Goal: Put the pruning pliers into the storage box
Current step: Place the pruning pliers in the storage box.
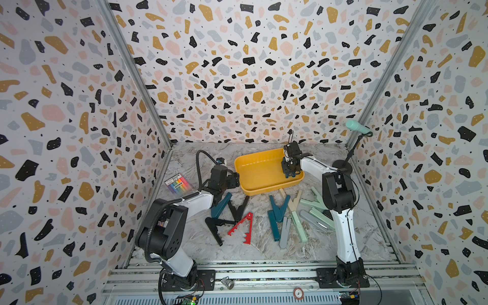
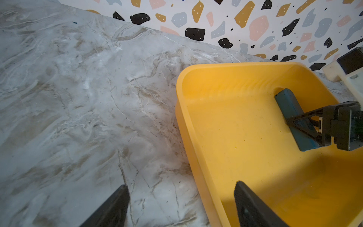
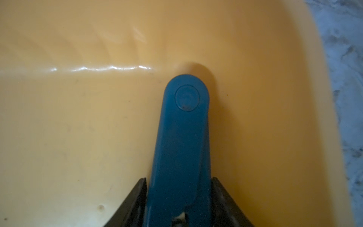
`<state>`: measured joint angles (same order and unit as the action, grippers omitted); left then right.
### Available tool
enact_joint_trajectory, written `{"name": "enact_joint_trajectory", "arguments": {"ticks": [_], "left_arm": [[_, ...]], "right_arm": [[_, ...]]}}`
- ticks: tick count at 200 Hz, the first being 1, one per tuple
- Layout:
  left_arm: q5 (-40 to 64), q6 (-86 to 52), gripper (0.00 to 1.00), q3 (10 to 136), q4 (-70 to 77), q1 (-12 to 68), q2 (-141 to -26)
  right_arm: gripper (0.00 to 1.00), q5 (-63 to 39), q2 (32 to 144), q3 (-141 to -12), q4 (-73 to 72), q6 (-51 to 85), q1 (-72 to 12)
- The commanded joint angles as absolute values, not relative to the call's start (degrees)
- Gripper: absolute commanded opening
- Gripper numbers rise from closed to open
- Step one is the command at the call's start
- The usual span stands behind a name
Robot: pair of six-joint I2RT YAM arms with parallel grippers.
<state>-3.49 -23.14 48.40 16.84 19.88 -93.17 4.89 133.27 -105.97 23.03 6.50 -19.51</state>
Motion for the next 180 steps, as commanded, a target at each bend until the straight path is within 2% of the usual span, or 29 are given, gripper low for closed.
{"name": "enact_joint_trajectory", "arguments": {"ticks": [1,8,21,75,79,88,94,139,180], "left_arm": [[-3.2,-23.1,0.83,48.3,18.8,19.5,-93.7],[-3.2,-23.1,0.83,48.3,18.8,19.4,-93.7],[-3.3,-23.1,0.83,48.2,18.9,19.4,-93.7],[-3.2,-23.3,0.83,47.7,19.3,19.4,-93.3],[-3.2,-23.2,0.83,47.7,19.3,19.4,-93.3],[-3.1,-23.1,0.83,47.7,19.2,19.4,-93.3],[-3.1,-23.1,0.83,47.8,19.2,19.4,-93.3],[-1.2,-23.5,0.83,48.0,20.2,19.4,-93.9],[-1.0,-23.6,0.83,48.0,20.5,19.4,-94.1]], "right_arm": [[0.3,2.9,133.4,-109.0,24.8,7.8,-19.4],[0.17,2.0,133.6,-109.1,24.8,8.2,-19.4],[0.0,0.6,133.8,-109.3,24.8,9.2,-19.8],[0.0,-0.1,132.7,-109.5,22.7,12.8,-21.0],[0.03,0.2,132.7,-109.5,22.8,12.9,-21.0],[0.17,1.7,132.6,-109.5,23.0,12.9,-21.0],[0.22,2.7,132.6,-109.5,23.0,13.0,-21.0],[0.4,6.6,134.2,-111.9,24.3,10.1,-20.1],[0.5,7.1,134.6,-111.5,25.2,8.6,-19.5]]}}
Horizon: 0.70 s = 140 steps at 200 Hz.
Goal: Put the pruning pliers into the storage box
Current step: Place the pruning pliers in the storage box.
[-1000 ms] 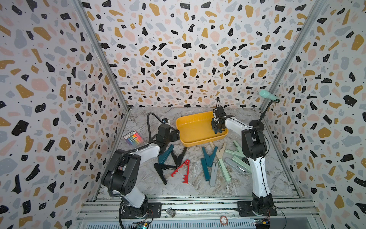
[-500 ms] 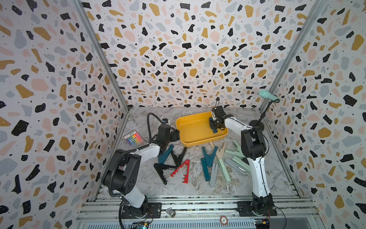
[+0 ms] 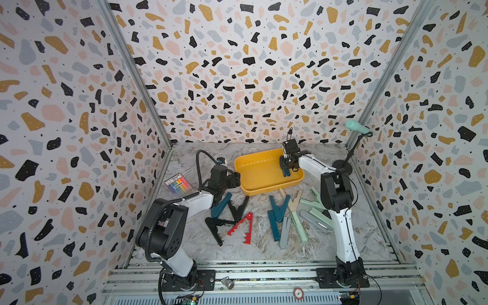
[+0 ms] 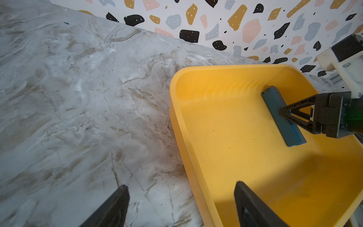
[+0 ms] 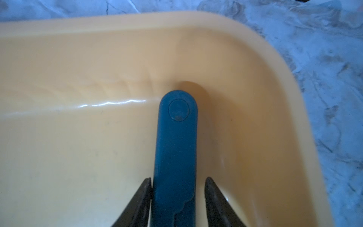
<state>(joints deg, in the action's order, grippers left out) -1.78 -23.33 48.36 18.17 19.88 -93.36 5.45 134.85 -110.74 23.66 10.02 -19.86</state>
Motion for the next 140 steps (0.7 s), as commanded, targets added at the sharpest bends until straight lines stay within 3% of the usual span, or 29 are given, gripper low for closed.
{"name": "enact_joint_trajectory", "arguments": {"ticks": [1,140], "left_arm": [[-1.0,-23.6,0.83,48.1,20.5,19.4,-94.1],[-1.1,-23.7,0.83,47.8,20.3,19.4,-93.6]], "right_arm": [[0.5,7.1,134.6,-111.5,25.2,8.6,-19.5],[0.47,14.6,133.4,-110.1,28.4,2.4,-22.1]]}}
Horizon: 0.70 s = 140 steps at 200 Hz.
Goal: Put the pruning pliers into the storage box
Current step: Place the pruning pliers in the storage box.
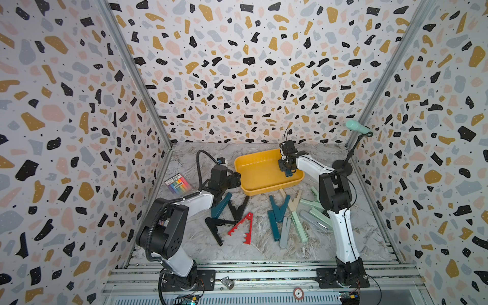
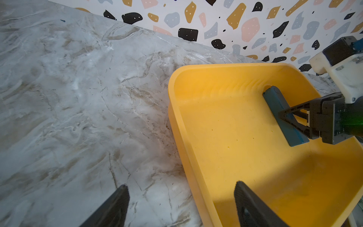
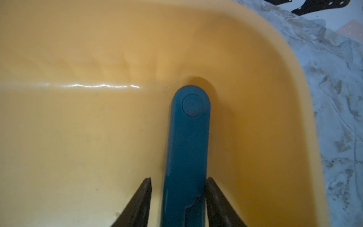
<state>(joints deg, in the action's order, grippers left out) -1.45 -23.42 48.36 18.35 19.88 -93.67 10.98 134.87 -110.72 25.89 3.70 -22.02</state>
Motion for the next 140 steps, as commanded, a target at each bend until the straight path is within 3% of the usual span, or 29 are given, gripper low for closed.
{"name": "enact_joint_trajectory", "arguments": {"ticks": [1,81,140], "left_arm": [[-1.1,-23.7,0.83,47.8,20.3,19.4,-93.6],[-1.3,-23.7,0.83,47.5,20.2,19.4,-93.2],[-5.6,-23.7,0.87,45.2,22.1,21.1,-89.6]], "right_arm": [[0.47,14.7,133.4,-110.1,28.4,2.5,-22.1],[0.49,16.4,131.7,-110.1,27.6,4.4,-21.0],[0.62,11.0,121.2,-103.2,22.1,7.8,-21.1]]}}
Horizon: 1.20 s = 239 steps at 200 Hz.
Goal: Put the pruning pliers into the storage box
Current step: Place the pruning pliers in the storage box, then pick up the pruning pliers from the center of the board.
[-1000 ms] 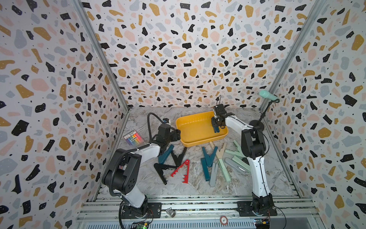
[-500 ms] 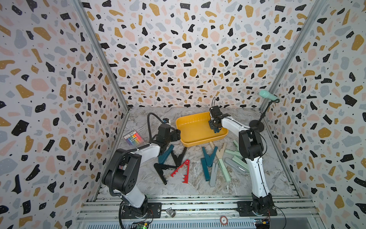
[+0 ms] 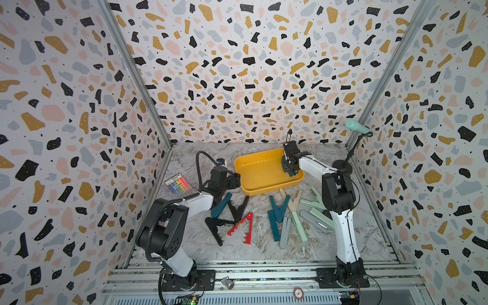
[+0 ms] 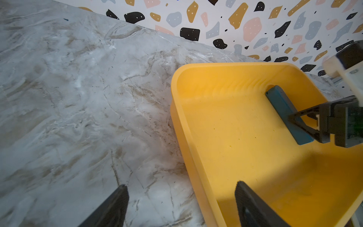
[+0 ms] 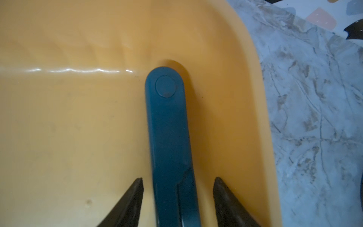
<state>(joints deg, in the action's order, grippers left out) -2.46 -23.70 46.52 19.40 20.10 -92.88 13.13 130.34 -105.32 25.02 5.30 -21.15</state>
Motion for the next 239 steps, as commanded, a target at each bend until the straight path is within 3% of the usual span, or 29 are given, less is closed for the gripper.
{"name": "enact_joint_trajectory", "arguments": {"ticks": [1,30,80,121,192,239], "left_arm": [[-5.7,-23.6,0.87,45.1,22.1,21.1,-89.4],[-9.4,-23.4,1.0,42.9,23.0,22.1,-86.5],[-13.8,-23.8,0.99,40.1,24.2,22.1,-83.5],[-20.9,-23.9,0.99,38.6,23.9,22.1,-81.0],[-26.3,-24.2,0.99,37.8,22.8,21.7,-79.0],[-26.2,-24.2,0.99,37.5,22.9,21.7,-78.5]], "right_arm": [[0.62,10.9,121.0,-103.0,22.0,7.8,-21.1],[0.69,10.2,113.4,-95.6,19.2,8.9,-21.2],[0.71,8.7,100.0,-79.5,18.2,11.2,-25.5],[0.7,5.6,91.3,-67.9,19.3,22.6,-34.1],[0.67,4.1,91.1,-63.5,30.3,34.7,-51.3],[0.65,3.2,91.2,-60.8,32.2,39.1,-56.0]]}}
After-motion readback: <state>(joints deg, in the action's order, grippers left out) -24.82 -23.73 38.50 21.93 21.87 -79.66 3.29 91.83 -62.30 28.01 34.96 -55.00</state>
